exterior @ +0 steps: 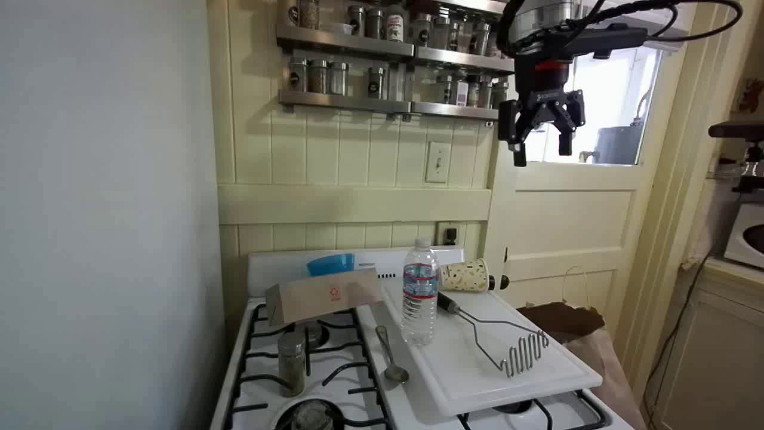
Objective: Pick up the potato masher
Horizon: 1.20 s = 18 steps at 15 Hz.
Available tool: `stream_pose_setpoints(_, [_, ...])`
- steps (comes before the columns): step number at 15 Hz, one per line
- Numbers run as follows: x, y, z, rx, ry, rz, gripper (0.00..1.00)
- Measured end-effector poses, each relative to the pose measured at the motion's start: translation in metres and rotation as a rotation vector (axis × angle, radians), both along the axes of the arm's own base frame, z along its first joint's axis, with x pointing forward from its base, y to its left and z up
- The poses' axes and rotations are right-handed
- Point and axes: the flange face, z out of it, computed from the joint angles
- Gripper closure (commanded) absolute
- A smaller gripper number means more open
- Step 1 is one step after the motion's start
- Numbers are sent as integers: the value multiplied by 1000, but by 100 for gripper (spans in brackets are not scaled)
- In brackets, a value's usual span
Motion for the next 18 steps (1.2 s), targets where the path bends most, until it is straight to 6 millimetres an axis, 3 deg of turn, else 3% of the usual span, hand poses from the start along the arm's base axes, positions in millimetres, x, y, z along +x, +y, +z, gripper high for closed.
stream_pose_setpoints(15, [0, -1, 0, -13, -1, -5, 0])
stream_pose_setpoints(18, [2, -6, -12, -48, 25, -13, 0])
